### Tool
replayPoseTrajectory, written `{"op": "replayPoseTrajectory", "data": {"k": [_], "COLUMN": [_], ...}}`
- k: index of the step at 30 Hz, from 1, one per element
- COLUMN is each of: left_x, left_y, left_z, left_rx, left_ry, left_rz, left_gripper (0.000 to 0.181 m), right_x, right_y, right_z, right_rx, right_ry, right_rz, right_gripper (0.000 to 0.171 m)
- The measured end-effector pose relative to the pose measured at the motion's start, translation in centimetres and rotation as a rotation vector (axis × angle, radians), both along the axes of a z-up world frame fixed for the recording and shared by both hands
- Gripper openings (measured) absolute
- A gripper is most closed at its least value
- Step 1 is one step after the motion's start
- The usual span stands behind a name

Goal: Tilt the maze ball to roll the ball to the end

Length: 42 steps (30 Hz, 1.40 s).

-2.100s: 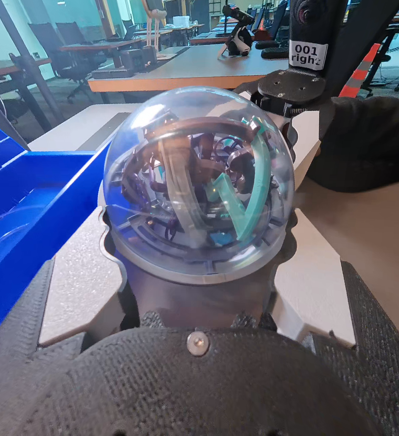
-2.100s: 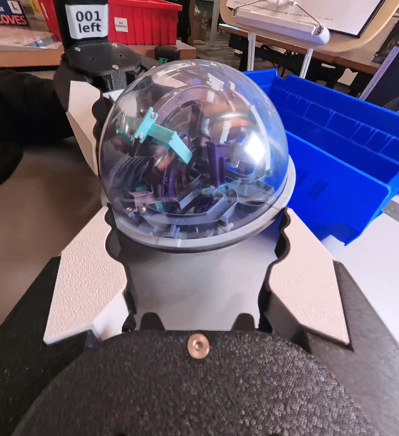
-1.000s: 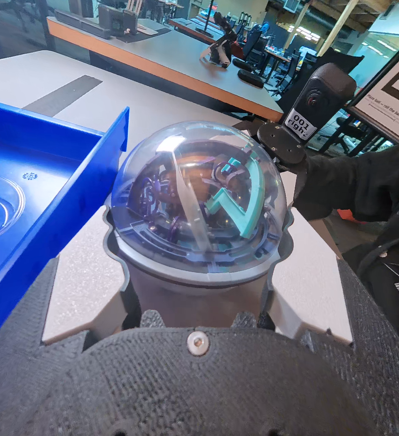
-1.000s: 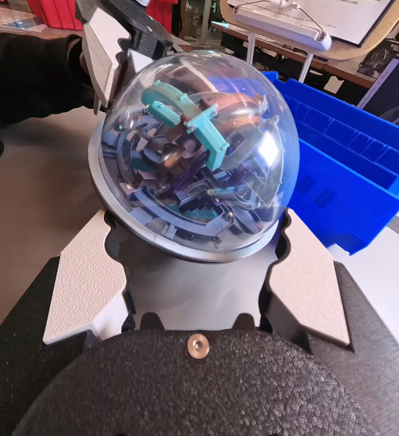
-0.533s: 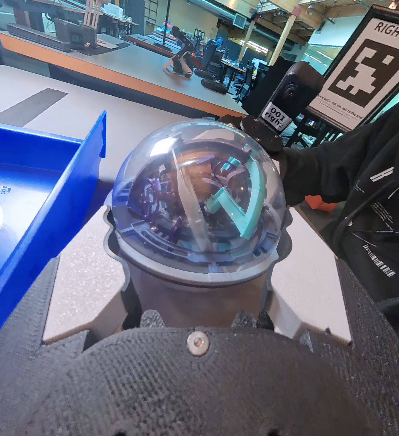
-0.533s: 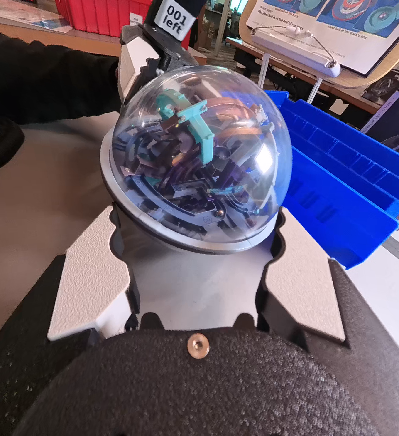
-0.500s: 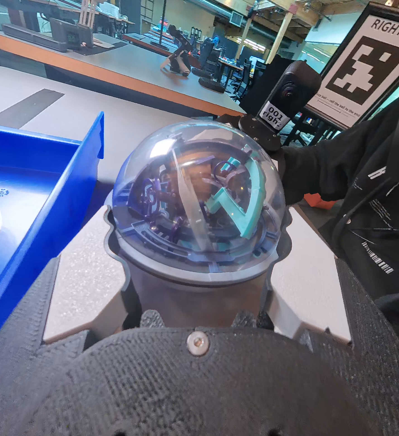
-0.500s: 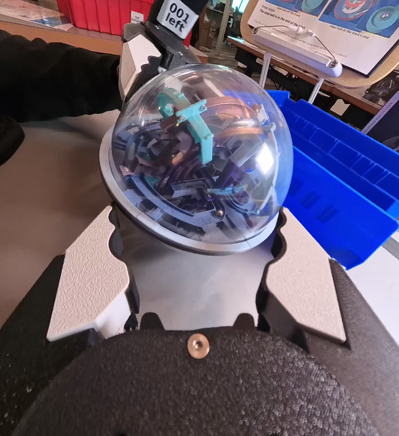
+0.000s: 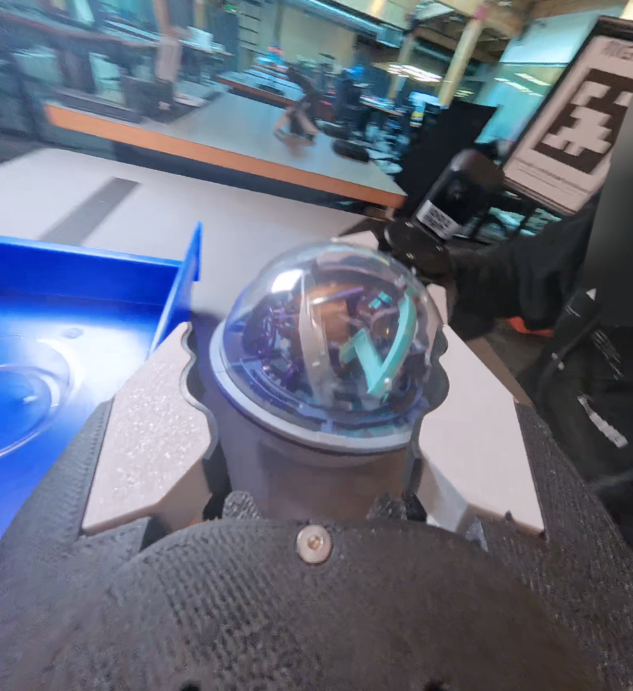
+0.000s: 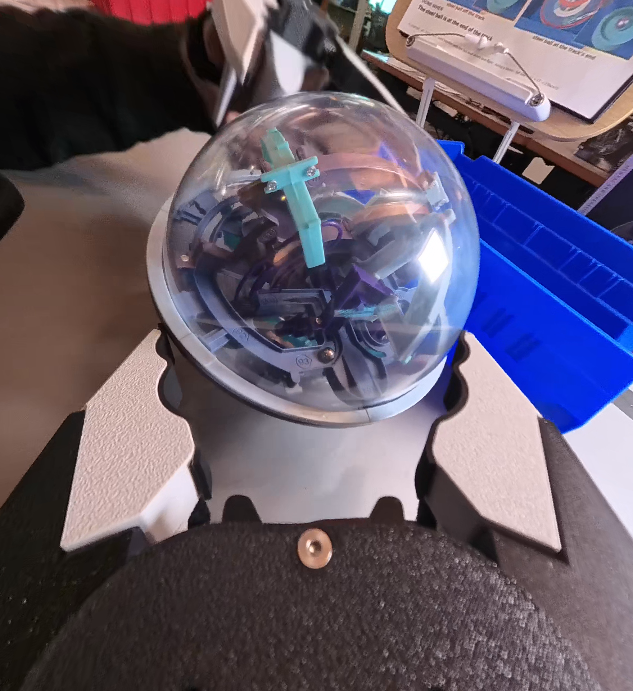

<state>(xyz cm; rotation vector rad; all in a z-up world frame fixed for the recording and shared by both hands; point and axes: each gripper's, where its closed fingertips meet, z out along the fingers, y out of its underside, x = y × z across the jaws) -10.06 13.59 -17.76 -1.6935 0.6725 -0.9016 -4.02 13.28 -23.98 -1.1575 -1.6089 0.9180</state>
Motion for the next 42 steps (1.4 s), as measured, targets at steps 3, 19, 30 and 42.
{"op": "replayPoseTrajectory", "data": {"k": [3, 19, 30, 42], "left_x": [0.7, 1.1, -0.3, -0.8], "left_y": [-1.3, -2.1, -2.6, -2.6], "left_z": [2.0, -0.8, -0.4, -0.7], "left_rx": [0.013, 0.074, 0.134, -0.025], "left_ry": [0.075, 0.218, 0.064, -0.12], "left_rz": [0.176, 0.07, -0.043, 0.033], "left_gripper": [0.122, 0.128, 0.124, 0.117], "right_x": [-0.1, 1.0, -2.4, -2.4], "right_y": [0.0, -3.1, -0.8, -1.9], "right_z": [-0.3, 1.6, -1.2, -0.2], "right_rx": [0.002, -0.042, 0.024, -0.064], "right_ry": [-0.018, 0.057, 0.001, 0.006], "right_rz": [-0.047, 0.077, 0.026, 0.129], "right_gripper": [0.14, 0.108, 0.136, 0.13]}}
